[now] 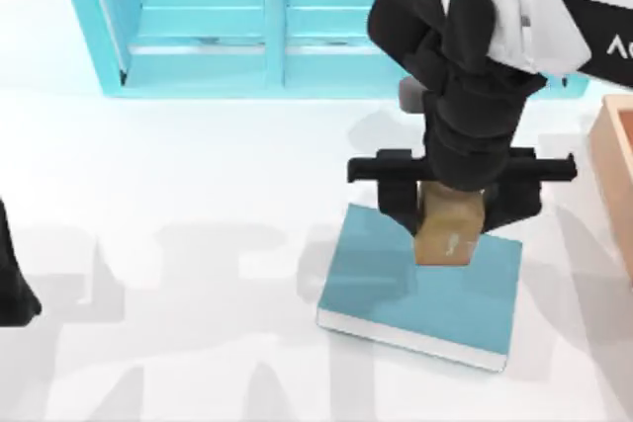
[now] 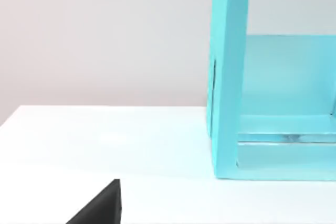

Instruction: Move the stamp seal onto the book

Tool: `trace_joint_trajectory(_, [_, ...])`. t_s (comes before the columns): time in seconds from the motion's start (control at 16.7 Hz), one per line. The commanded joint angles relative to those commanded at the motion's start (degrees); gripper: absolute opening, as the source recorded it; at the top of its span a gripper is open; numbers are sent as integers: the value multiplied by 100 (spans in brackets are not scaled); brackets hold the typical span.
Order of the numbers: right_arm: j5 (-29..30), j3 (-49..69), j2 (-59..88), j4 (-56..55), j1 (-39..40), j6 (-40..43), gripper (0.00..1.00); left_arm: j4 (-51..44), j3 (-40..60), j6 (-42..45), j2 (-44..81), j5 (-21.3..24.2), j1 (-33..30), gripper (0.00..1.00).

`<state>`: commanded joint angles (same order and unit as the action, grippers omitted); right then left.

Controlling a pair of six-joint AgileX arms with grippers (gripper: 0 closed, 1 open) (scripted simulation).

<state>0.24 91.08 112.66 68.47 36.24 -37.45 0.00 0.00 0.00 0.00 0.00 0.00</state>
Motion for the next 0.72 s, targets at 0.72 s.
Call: trace_joint_trajectory(0.72, [-3, 9, 19, -30, 160, -161, 0, 0, 0, 0, 0, 0, 0, 100])
